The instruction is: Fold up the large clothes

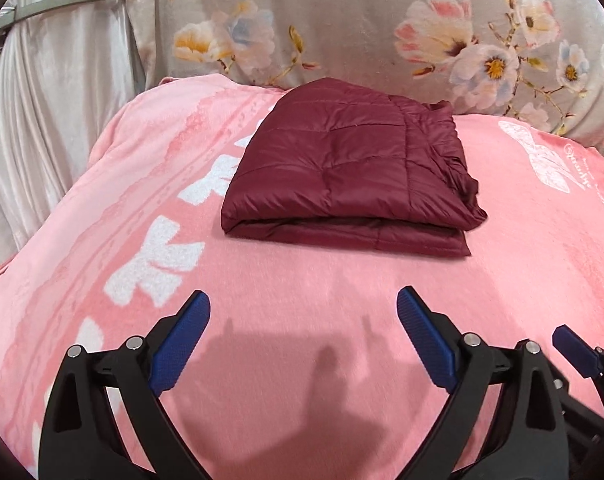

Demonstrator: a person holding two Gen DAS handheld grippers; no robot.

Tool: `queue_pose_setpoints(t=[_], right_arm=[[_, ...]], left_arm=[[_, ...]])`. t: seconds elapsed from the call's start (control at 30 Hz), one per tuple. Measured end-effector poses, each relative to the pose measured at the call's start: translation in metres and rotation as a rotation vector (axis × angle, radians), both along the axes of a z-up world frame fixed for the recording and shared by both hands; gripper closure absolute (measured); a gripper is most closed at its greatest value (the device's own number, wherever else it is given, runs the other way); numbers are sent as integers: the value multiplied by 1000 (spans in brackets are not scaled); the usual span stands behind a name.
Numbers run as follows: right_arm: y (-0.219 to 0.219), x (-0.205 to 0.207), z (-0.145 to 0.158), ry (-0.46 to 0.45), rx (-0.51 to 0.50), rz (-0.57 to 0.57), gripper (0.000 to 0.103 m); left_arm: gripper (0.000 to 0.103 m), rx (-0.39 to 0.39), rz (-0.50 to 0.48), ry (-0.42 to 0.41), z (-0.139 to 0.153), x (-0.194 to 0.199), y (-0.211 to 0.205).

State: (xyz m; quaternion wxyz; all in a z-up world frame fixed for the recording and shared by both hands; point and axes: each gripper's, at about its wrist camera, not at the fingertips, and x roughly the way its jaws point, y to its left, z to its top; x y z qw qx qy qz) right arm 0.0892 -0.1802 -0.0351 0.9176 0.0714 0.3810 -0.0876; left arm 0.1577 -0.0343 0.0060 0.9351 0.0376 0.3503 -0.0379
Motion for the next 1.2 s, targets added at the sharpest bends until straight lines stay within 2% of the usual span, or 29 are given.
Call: queue_pose_setpoints(t=[0.07,0.33,0.47,0.67,0.87,1.2], right_arm=[[2,-8,-1,-14,-32,-12,39],[10,-20,-6,-27,-88,-31,26],[14,-17,-9,-10,-120,-36,25],[7,-13,-18,27,-87,-44,25],[2,-15,-19,18,-54,-51,25],[3,-18,-16,-1,-72,-52,25]], left_arm=[[10,2,-1,-2,-2,-8,-2],[9,43,22,15,-31,-25,-4],[7,32,37,4,-31,-27,-1],[6,29,46,-13,-32,-31,0],[5,56,35,-23,-33,-33,-6],[6,57,36,-30,-32,-34,-6]])
